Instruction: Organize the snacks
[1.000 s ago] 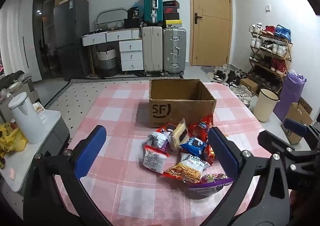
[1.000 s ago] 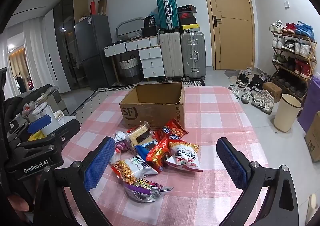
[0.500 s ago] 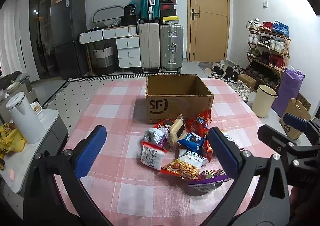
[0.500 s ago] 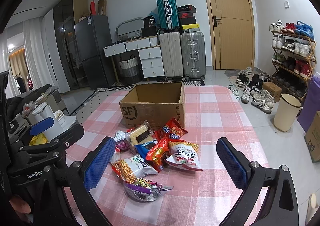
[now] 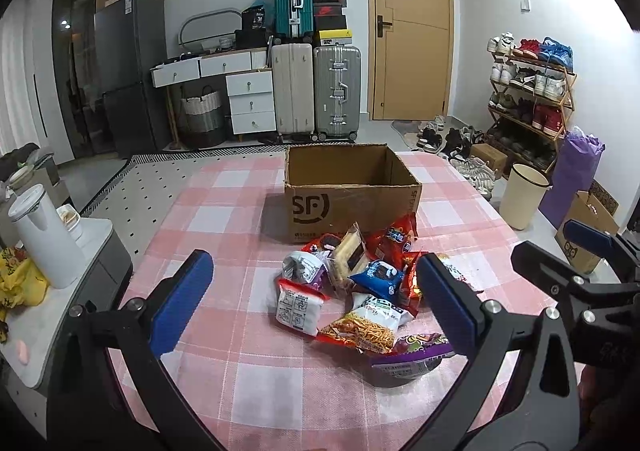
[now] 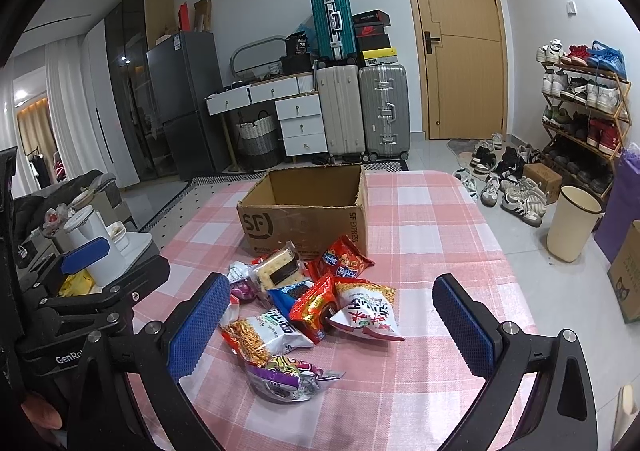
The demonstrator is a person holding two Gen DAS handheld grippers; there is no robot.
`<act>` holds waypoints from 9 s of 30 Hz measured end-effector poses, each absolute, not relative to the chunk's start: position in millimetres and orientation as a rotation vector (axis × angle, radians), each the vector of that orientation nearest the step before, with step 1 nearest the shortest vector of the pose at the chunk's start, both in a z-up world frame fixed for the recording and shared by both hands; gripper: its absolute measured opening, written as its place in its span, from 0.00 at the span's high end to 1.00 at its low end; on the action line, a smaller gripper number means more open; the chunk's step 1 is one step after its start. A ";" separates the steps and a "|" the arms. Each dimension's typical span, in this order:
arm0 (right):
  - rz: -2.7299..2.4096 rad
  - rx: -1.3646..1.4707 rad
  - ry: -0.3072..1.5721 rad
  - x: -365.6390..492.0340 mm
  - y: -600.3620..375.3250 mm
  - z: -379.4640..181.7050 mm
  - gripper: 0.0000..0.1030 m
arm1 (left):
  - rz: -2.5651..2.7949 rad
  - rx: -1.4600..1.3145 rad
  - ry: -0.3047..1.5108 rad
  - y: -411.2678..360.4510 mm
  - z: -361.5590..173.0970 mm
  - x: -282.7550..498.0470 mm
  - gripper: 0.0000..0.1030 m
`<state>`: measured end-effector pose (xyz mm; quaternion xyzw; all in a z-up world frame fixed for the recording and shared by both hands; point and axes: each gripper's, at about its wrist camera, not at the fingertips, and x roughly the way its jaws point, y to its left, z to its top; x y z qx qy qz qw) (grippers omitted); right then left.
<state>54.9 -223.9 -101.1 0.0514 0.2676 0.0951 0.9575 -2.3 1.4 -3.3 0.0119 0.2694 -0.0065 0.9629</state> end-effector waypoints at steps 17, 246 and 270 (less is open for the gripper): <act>0.204 0.121 0.520 50.7 -224.4 -100.1 0.00 | -0.034 0.021 0.549 2.7 -1.6 -3.0 0.01; 0.450 0.165 0.765 383.2 -189.4 -138.7 0.53 | -0.279 -0.083 0.921 -4.1 -91.3 401.8 0.61; 0.412 0.136 0.775 383.3 -188.7 -152.9 0.44 | -0.230 -0.080 0.950 -9.6 -108.4 408.7 0.19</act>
